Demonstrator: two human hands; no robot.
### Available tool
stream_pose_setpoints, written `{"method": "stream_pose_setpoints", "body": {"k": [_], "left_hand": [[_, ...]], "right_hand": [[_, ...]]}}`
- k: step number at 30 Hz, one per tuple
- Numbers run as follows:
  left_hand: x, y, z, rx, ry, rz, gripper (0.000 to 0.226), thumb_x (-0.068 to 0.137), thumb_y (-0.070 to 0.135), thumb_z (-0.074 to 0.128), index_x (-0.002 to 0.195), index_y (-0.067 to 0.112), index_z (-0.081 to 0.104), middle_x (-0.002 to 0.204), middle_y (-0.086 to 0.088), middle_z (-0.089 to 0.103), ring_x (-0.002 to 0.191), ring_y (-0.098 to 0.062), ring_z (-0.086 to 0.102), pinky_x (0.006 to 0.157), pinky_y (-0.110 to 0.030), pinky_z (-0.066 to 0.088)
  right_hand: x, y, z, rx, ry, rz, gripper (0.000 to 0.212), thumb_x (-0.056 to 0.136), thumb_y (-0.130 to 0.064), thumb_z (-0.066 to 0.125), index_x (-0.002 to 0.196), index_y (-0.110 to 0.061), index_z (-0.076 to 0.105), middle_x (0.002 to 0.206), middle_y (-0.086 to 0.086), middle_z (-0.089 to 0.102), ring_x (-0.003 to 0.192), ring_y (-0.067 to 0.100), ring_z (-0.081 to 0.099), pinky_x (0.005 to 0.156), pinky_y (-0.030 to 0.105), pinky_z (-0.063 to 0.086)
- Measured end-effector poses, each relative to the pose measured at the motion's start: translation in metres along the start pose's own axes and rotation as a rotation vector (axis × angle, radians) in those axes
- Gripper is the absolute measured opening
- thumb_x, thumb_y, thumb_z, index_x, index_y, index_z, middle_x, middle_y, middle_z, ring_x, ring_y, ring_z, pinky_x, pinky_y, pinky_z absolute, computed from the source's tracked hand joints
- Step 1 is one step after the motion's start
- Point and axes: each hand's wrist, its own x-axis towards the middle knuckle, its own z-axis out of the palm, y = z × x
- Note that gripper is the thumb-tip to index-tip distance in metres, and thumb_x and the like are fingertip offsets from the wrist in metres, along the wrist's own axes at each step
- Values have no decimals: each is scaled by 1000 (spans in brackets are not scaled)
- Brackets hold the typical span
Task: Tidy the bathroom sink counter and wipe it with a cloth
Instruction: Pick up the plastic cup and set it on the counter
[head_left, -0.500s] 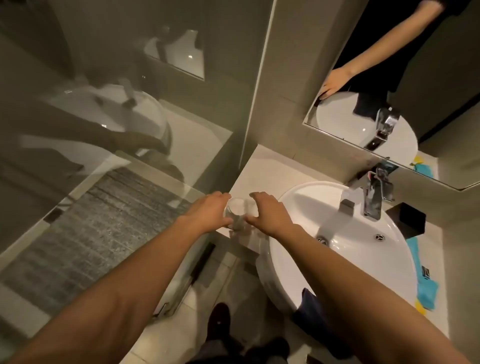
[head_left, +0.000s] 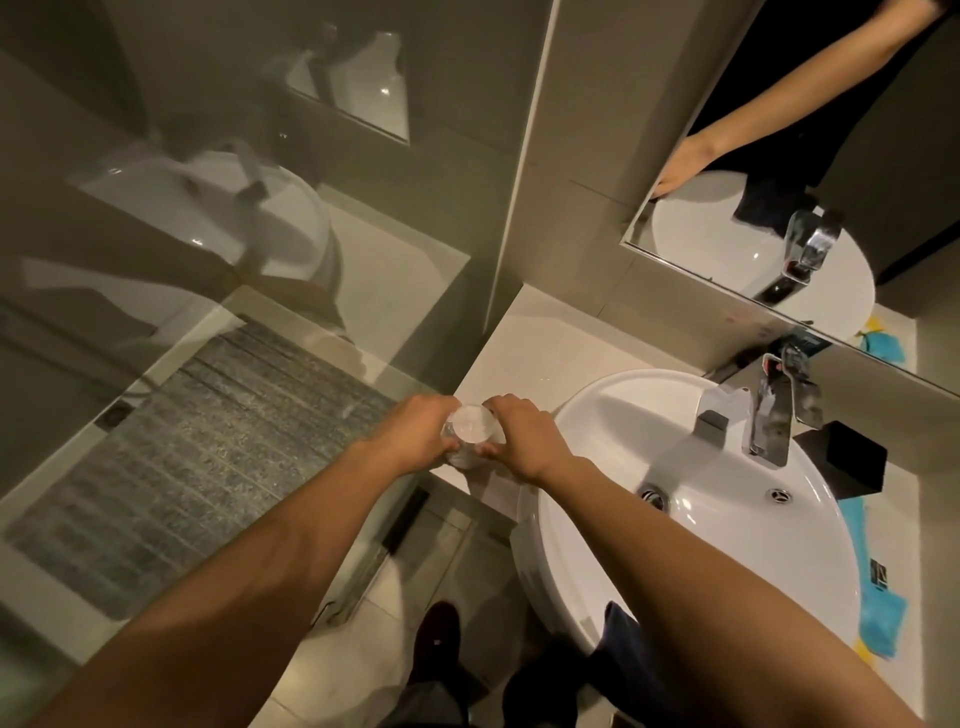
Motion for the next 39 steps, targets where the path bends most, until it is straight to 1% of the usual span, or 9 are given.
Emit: {"method": "stream_pose_setpoints", "body": {"k": [5, 10, 18, 25, 31, 33, 35, 37, 39], "left_hand": [[-3, 4, -11, -38, 34, 54, 38, 80, 31, 81, 114, 33, 67, 102, 8, 73, 90, -17, 66, 82, -43, 57], [-6, 46, -51, 35, 71, 178, 41, 84, 37, 79, 121, 30, 65, 110, 9, 71, 97, -16, 65, 85, -43, 55], [8, 169, -92, 118, 84, 437, 34, 87, 44, 73, 118, 34, 64, 112, 16, 68, 100, -10, 65, 85, -39, 54], [18, 299, -83, 172, 86, 723, 34, 86, 44, 74, 116, 32, 64, 109, 11, 70, 100, -16, 64, 85, -45, 53], [23, 408, -47, 173, 44, 936, 39, 86, 44, 76, 120, 28, 65, 112, 6, 72, 99, -16, 64, 85, -42, 54], [28, 441, -29, 176, 27, 996, 41, 86, 43, 77, 121, 27, 65, 113, 4, 72, 100, -18, 65, 85, -43, 55], [36, 470, -8, 170, -4, 1029, 42, 85, 42, 77, 122, 25, 65, 114, 2, 72, 101, -20, 66, 85, -44, 55], [46, 495, 12, 170, -37, 1056, 43, 85, 41, 78, 123, 25, 64, 115, 2, 72, 101, -20, 66, 85, -44, 55], [57, 516, 32, 176, -64, 1077, 43, 84, 40, 79, 122, 26, 64, 116, 3, 72, 100, -20, 66, 85, -44, 55]], "right_hand": [[-11, 8, -12, 106, 47, -25, 57, 85, -43, 79, 133, -20, 57, 132, 6, 64, 110, 24, 62, 99, 38, 52], [-35, 24, -54, 202, 174, -42, 61, 83, -45, 80, 135, -22, 58, 135, 4, 63, 115, 25, 58, 102, 46, 49], [-105, 87, -138, 294, 433, 21, 60, 79, -34, 84, 131, -18, 60, 127, 4, 65, 118, 26, 57, 99, 46, 46], [-198, 154, -190, 318, 670, 181, 60, 79, -32, 83, 133, -25, 58, 126, -4, 63, 118, 19, 57, 101, 47, 47], [-277, 214, -212, 338, 825, 353, 55, 81, -22, 83, 131, -25, 61, 124, -7, 63, 113, 12, 57, 98, 33, 48], [-297, 234, -215, 360, 849, 423, 54, 82, -21, 82, 132, -26, 61, 122, -9, 61, 110, 7, 56, 93, 20, 46], [-312, 255, -215, 381, 872, 495, 53, 83, -20, 82, 132, -26, 61, 121, -10, 60, 107, 4, 54, 86, 9, 39], [-323, 277, -214, 410, 898, 552, 54, 82, -17, 83, 131, -23, 62, 119, -9, 60, 105, 5, 54, 85, 9, 39], [-330, 300, -210, 440, 914, 595, 54, 80, -15, 84, 130, -21, 63, 117, -8, 61, 104, 6, 55, 89, 18, 44]]}}
